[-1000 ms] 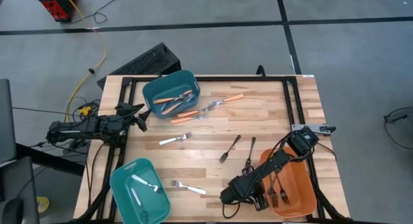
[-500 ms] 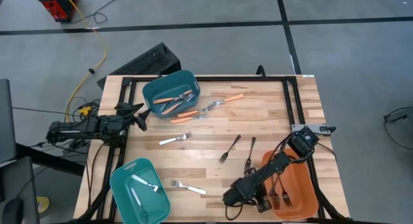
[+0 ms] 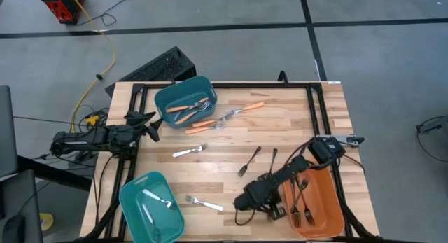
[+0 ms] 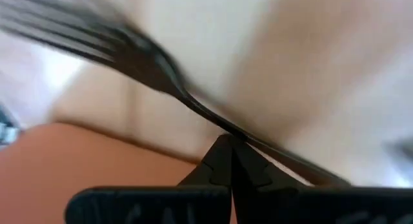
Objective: Sort silverware by color (type)
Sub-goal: Adjust the black fork from the bottom right to the center, then put the black fork into the orange bin
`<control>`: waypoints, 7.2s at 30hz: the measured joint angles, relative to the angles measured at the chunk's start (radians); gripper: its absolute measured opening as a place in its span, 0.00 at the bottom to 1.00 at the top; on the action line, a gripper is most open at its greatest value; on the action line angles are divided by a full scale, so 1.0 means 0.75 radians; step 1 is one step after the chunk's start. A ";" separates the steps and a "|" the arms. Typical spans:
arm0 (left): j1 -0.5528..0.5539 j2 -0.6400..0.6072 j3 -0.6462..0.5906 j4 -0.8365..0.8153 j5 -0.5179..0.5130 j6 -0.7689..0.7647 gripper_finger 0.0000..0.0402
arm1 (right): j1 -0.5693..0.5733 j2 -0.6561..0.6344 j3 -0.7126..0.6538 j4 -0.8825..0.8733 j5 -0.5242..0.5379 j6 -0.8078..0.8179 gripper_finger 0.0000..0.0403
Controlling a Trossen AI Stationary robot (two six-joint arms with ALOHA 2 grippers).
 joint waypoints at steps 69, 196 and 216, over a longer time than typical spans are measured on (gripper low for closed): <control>0.000 -0.001 0.000 0.000 0.036 -0.079 0.58 | -0.591 -0.929 0.085 -0.050 0.554 0.119 0.08; 0.001 -0.001 0.000 -0.001 0.017 -0.093 0.58 | -0.774 -0.469 -0.620 1.128 0.415 0.129 0.13; 0.001 -0.001 0.000 -0.003 0.021 -0.094 0.58 | -0.770 -0.467 -0.504 0.993 0.396 0.118 0.12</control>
